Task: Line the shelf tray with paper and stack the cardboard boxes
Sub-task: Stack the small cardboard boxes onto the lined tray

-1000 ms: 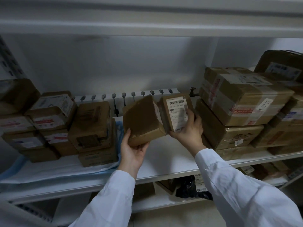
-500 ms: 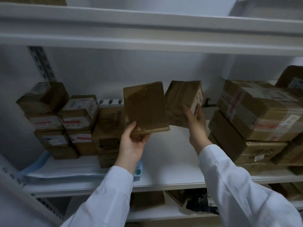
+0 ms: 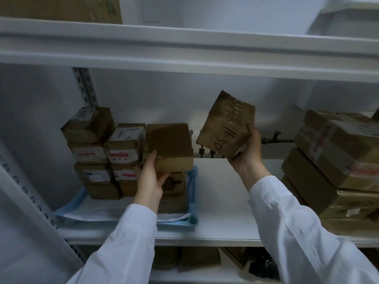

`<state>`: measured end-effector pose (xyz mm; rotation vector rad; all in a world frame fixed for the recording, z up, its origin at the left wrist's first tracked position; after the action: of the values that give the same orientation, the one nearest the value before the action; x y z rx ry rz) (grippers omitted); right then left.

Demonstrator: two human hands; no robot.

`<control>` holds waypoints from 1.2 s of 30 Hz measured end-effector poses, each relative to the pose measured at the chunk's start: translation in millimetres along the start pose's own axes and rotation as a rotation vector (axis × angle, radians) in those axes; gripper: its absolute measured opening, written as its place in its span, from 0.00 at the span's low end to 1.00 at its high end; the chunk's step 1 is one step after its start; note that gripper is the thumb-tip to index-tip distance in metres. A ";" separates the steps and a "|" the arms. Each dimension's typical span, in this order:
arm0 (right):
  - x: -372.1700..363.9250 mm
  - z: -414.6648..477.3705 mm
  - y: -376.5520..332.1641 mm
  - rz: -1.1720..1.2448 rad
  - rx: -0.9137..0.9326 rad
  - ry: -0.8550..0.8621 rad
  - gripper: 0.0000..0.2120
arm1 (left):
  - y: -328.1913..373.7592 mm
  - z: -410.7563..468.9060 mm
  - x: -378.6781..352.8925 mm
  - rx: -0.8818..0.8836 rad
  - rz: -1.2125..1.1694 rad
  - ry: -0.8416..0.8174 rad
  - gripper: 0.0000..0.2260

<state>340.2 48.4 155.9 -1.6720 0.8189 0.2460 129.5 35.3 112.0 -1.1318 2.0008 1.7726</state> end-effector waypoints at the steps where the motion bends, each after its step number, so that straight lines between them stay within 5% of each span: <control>1: -4.3 -1.1 1.7 -0.022 0.005 0.003 0.20 | 1.8 2.3 1.7 -0.001 0.033 0.024 0.26; 5: -24.9 -6.9 8.5 -0.194 0.035 -0.025 0.20 | 14.1 12.1 1.7 -0.046 0.224 0.081 0.28; 10: -44.3 -12.6 9.5 -0.453 0.121 -0.061 0.09 | 25.7 16.2 5.3 -0.285 1.028 0.093 0.24; 13: -62.4 -22.2 13.0 -0.581 0.148 -0.042 0.36 | 25.3 20.3 13.1 -0.267 1.191 0.067 0.27; 16: -70.5 -20.0 16.3 -0.667 0.206 -0.027 0.50 | 25.0 22.5 17.8 -0.229 1.234 0.064 0.25; 24: -100.3 -34.4 13.1 -0.994 0.342 0.077 0.39 | 28.7 26.3 23.8 -0.387 1.345 0.011 0.20; 28: -112.1 -43.2 13.7 -1.299 0.397 0.079 0.42 | 40.9 16.9 21.3 -0.484 1.611 0.045 0.22; 32: -120.4 -43.4 14.3 -1.548 0.445 0.092 0.43 | 52.4 10.8 13.9 -0.814 1.364 -0.141 0.17; 36: -118.5 -33.5 21.0 -1.513 0.465 0.066 0.39 | 50.4 9.2 5.6 -0.736 1.060 -0.445 0.23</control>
<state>231.6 61.5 216.3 -1.4299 -0.4629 -0.9678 88.9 39.8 143.4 0.4296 1.7656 3.0326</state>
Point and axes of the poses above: each hand's wrist, its own z-axis towards the middle knuckle, its own x-axis out of the back of the hand, y = z × x, the point moved 1 cm from there along z, towards the middle knuckle, and after that the axes turned 6 degrees about -x, right-handed, at the moved point
